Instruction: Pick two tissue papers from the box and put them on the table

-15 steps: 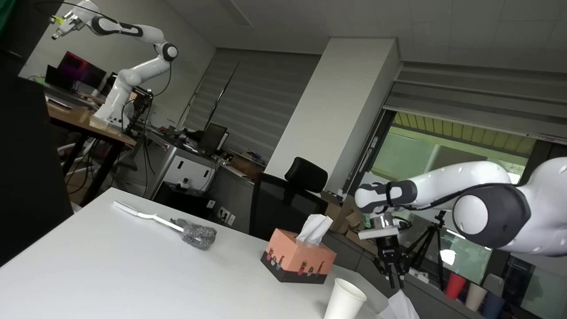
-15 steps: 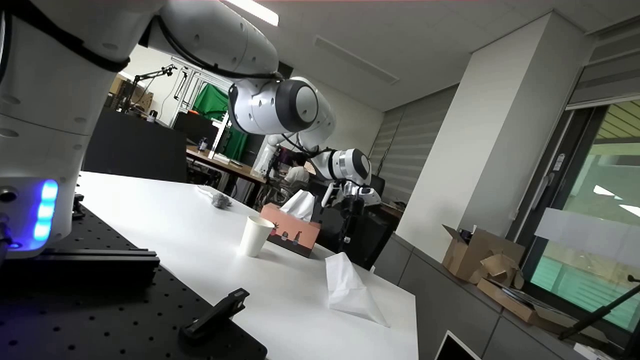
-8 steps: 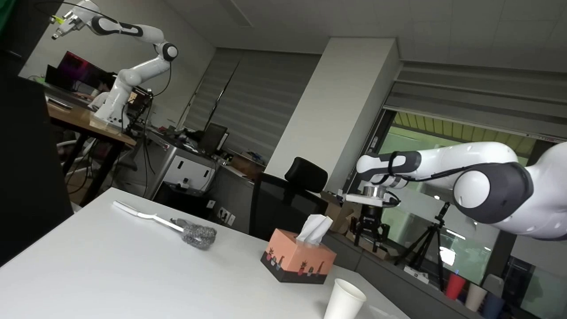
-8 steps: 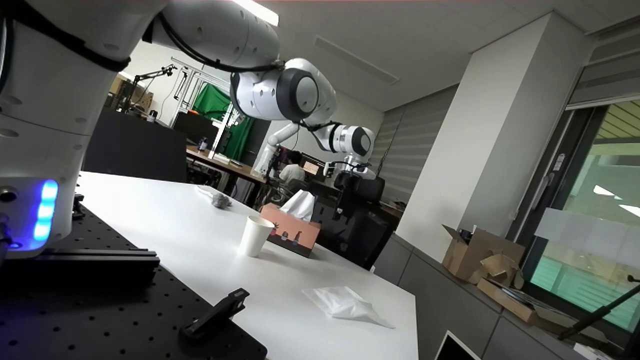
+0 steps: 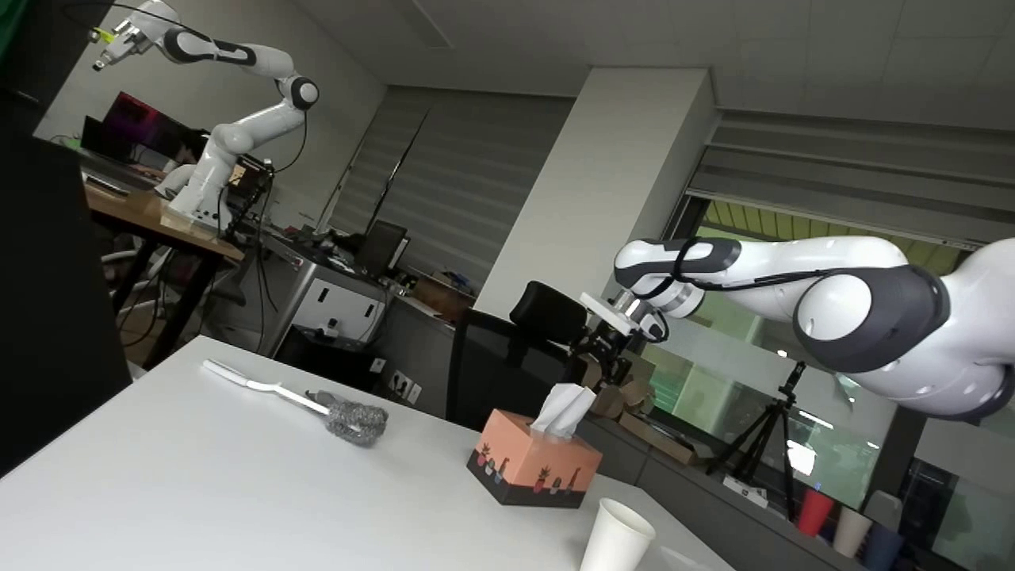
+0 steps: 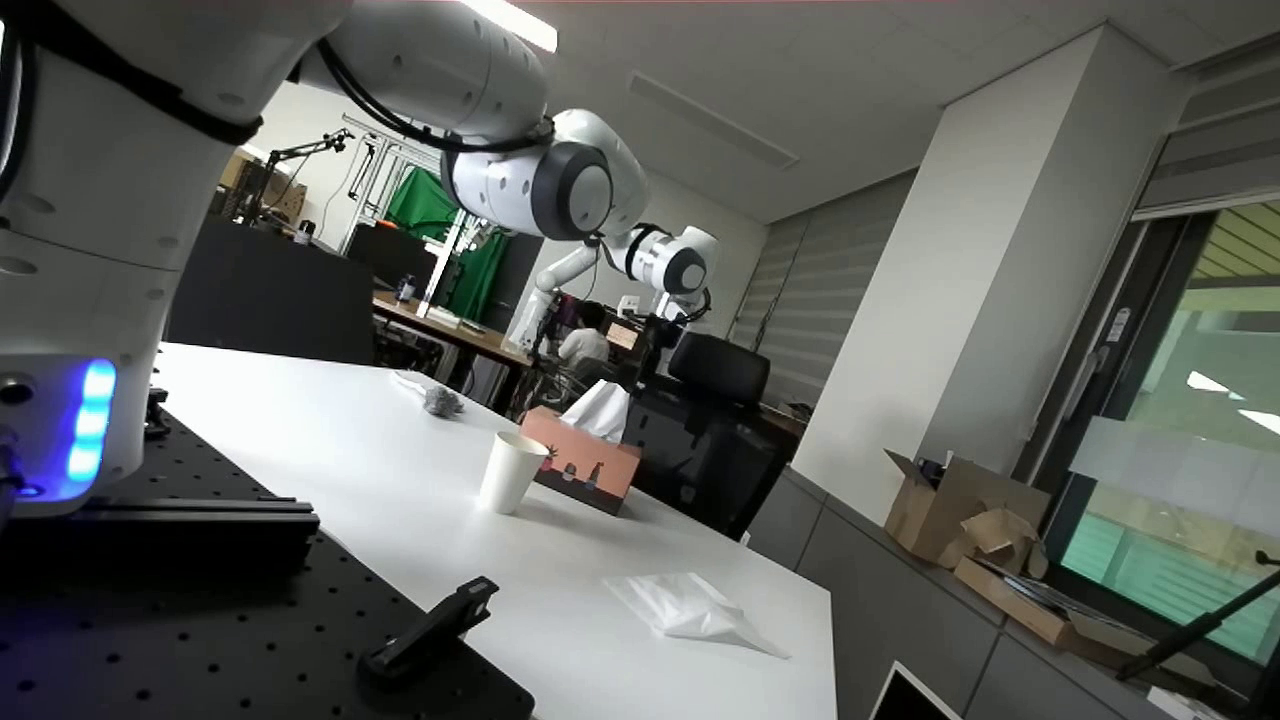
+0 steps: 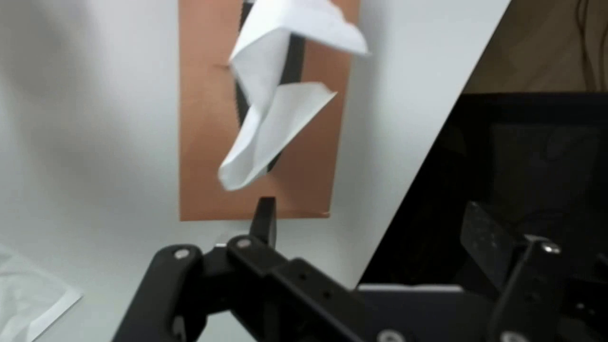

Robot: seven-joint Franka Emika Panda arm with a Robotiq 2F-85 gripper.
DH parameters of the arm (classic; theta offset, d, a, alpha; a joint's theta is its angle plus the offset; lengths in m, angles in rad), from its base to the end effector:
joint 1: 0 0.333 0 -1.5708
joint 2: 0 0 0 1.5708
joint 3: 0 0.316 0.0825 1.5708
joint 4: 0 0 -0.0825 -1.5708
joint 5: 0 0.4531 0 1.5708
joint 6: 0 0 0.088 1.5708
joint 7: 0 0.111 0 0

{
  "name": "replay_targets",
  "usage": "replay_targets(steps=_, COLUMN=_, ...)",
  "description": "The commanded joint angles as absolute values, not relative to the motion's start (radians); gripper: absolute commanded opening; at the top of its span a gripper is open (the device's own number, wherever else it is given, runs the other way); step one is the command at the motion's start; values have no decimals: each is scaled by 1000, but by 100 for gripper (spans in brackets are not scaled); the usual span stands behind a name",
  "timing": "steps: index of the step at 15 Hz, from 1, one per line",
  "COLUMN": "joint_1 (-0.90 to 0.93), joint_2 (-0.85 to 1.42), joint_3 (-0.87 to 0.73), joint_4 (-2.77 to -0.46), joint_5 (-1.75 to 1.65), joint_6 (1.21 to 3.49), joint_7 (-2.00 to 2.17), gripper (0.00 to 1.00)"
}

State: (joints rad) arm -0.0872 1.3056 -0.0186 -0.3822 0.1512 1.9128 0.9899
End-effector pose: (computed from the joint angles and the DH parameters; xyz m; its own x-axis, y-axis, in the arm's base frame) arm 0.8940 -0.0722 0.2774 0.4393 -0.8983 0.0106 -0.8671 -0.4270 -0.2564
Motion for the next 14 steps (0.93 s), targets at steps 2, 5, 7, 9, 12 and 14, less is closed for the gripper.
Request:
replay_targets(steps=2, joint_1=-67, joint_2=1282, joint_3=55, joint_4=-418, joint_5=205, joint_6=1869, joint_7=947, gripper=100)
replay_targets(steps=5, joint_1=-54, joint_2=1270, joint_3=64, joint_4=-433, joint_5=193, joint_6=1773, joint_7=954, gripper=100)
replay_targets(steps=7, joint_1=-51, joint_2=1264, joint_3=67, joint_4=-435, joint_5=189, joint_6=1711, joint_7=950, gripper=100)
replay_targets(steps=9, joint_1=-52, joint_2=1253, joint_3=70, joint_4=-437, joint_5=190, joint_6=1632, joint_7=928, gripper=100)
replay_targets(steps=12, joint_1=-55, joint_2=1238, joint_3=83, joint_4=-438, joint_5=193, joint_6=1505, joint_7=851, gripper=100)
replay_targets(steps=14, joint_1=-56, joint_2=1230, joint_3=86, joint_4=-436, joint_5=187, joint_6=1432, joint_7=807, gripper=100)
